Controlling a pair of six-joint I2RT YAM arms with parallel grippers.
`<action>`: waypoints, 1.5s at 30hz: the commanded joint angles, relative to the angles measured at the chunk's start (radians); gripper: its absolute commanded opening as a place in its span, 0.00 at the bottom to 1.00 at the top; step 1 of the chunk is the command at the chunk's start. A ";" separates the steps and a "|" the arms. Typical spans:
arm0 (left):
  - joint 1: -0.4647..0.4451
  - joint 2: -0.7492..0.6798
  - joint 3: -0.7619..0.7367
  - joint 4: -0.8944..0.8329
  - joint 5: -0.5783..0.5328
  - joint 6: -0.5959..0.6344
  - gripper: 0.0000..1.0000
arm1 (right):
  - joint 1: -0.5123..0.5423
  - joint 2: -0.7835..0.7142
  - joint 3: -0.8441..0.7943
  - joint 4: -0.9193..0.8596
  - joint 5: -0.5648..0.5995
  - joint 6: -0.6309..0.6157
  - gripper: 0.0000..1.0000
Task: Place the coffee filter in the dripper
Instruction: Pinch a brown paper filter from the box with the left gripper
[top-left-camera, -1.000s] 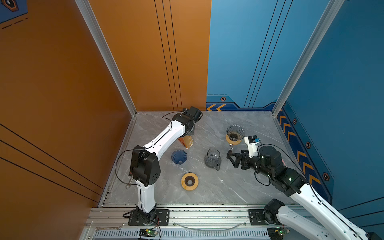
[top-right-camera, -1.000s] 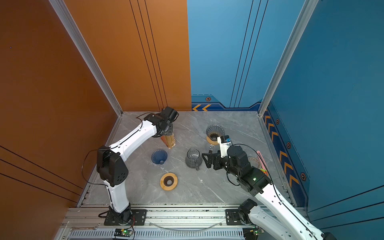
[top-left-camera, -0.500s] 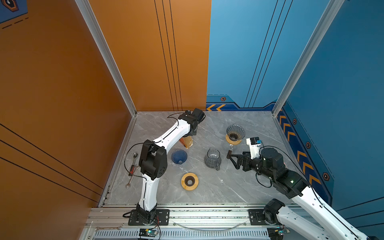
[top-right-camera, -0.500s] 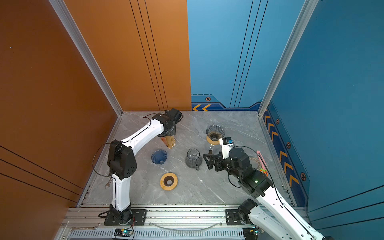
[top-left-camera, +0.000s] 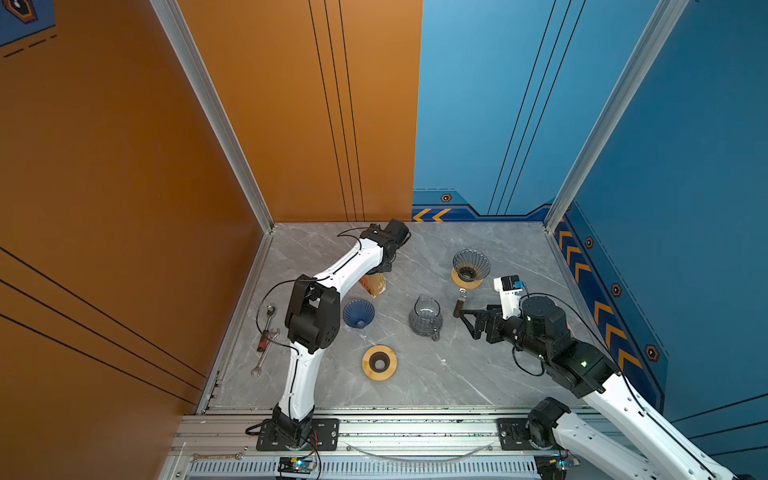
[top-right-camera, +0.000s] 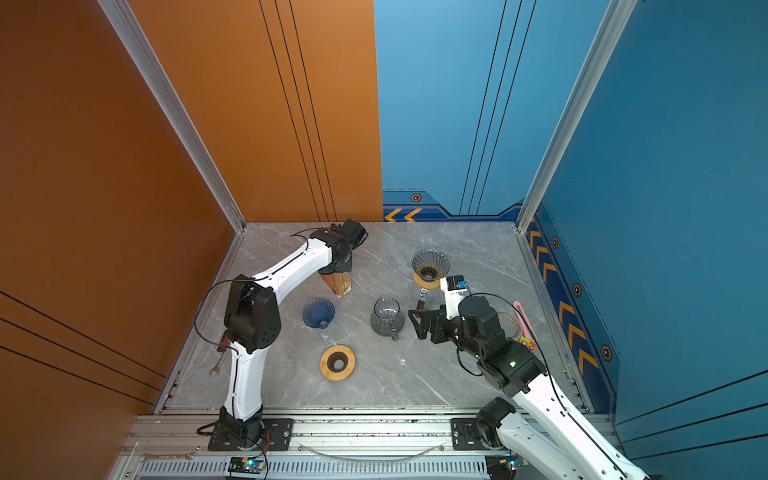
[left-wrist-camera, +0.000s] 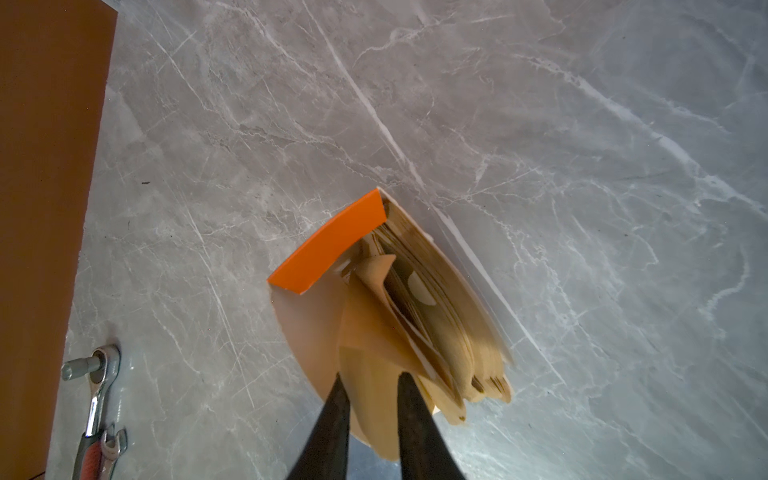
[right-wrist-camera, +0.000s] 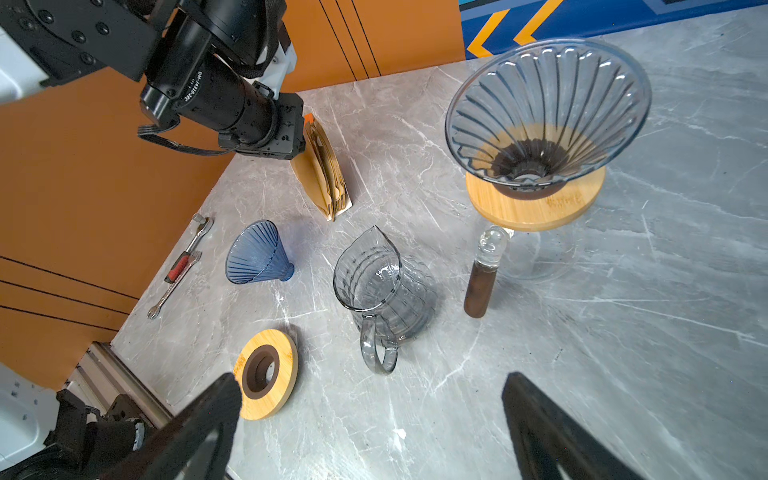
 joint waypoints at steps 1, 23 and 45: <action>0.015 0.016 0.038 -0.016 -0.016 0.001 0.22 | -0.007 -0.010 -0.020 -0.012 0.011 0.015 0.97; 0.053 0.023 0.040 -0.017 0.012 0.012 0.01 | -0.007 -0.019 -0.023 -0.011 0.017 0.044 0.96; 0.095 -0.156 0.028 -0.027 0.206 -0.002 0.00 | -0.008 -0.031 -0.029 -0.021 0.036 0.052 0.96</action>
